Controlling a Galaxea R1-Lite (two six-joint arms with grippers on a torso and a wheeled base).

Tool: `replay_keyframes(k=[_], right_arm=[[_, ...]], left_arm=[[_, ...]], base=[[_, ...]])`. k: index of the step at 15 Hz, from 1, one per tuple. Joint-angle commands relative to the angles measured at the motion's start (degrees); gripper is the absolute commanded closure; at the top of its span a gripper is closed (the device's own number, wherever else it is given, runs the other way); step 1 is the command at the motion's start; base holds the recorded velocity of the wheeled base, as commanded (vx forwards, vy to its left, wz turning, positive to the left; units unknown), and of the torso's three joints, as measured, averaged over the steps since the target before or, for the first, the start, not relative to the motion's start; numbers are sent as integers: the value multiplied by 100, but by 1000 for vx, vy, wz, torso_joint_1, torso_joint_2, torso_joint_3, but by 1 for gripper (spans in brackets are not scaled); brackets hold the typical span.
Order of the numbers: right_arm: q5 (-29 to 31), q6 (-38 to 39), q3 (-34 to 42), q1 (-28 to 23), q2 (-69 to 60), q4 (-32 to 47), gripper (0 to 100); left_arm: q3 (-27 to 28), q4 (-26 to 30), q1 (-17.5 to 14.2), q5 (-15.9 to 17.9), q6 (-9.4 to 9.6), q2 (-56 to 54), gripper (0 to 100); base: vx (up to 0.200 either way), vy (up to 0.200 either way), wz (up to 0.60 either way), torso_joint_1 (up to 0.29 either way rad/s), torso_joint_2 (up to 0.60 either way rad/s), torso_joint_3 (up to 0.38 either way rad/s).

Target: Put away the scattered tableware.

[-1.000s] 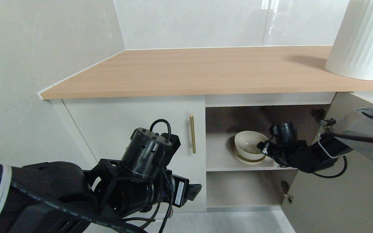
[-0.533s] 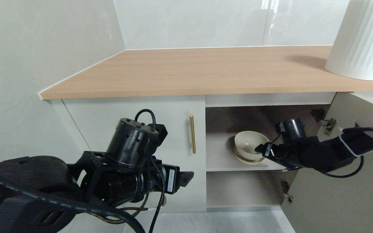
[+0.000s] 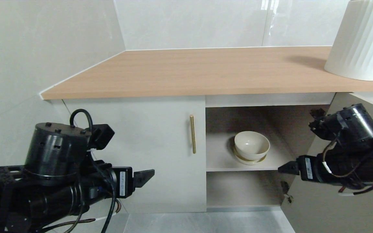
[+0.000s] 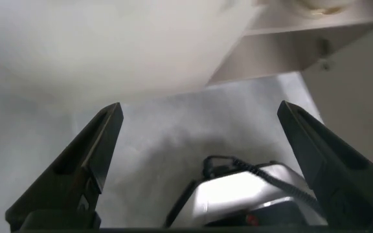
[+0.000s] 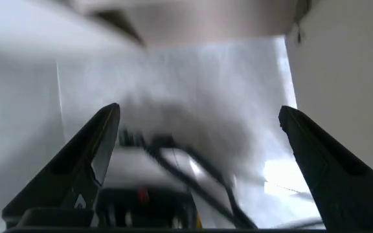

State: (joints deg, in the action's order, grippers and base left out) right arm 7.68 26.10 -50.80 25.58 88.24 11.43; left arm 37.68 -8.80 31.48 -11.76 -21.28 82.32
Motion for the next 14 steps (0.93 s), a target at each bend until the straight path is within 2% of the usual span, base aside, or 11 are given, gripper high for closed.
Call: replay_keyframes(k=[1, 3, 5, 14], right_arm=[[41, -52, 430, 281, -940, 105, 0], [32, -123, 404, 290, -1045, 298, 0], [49, -123, 439, 554, -949, 316, 0], [49, -123, 413, 563, -940, 588, 0]], left_arm=[[-182, -16, -80, -1, -122, -208, 0], [-165, -16, -89, -10, -139, -138, 0], [-165, -16, -80, -10, -157, -155, 0], [-156, -16, -80, -1, -174, -94, 0]], base=[[0, 0, 0, 0, 0, 0], [0, 0, 0, 0, 0, 0], [0, 0, 0, 0, 0, 0], [-200, 0, 0, 4, 2, 4]])
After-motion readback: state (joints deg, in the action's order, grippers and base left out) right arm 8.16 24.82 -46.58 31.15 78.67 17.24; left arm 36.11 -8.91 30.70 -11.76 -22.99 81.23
